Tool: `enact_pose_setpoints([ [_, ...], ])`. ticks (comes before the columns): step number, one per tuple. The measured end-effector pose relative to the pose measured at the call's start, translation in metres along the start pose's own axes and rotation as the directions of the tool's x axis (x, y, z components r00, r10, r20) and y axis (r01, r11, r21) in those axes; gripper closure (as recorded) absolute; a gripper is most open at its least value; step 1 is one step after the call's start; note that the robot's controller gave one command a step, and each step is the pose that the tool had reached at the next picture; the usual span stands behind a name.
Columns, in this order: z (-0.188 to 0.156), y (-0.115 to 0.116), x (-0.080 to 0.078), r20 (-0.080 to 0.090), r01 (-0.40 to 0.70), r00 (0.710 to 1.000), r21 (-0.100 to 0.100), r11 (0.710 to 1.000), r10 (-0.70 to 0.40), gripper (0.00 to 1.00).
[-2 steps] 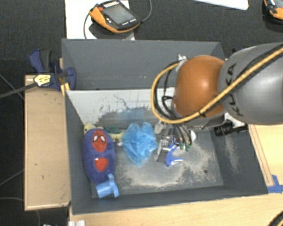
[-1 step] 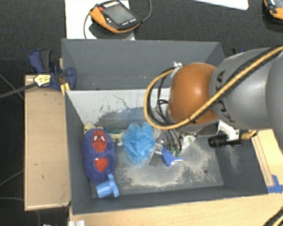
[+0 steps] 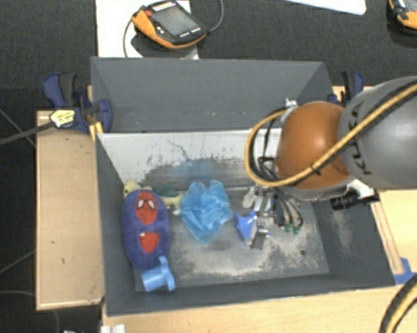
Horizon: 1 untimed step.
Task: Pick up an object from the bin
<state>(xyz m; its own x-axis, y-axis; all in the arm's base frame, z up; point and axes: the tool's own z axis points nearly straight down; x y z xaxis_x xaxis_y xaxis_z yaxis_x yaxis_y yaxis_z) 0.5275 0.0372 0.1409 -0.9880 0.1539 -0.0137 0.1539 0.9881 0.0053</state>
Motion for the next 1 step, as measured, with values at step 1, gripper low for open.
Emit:
enact_pose_setpoints([
  [1,0.0192,0.0112,0.0195,0.000,-0.080,0.997,0.001,0.997,0.080,0.00],
])
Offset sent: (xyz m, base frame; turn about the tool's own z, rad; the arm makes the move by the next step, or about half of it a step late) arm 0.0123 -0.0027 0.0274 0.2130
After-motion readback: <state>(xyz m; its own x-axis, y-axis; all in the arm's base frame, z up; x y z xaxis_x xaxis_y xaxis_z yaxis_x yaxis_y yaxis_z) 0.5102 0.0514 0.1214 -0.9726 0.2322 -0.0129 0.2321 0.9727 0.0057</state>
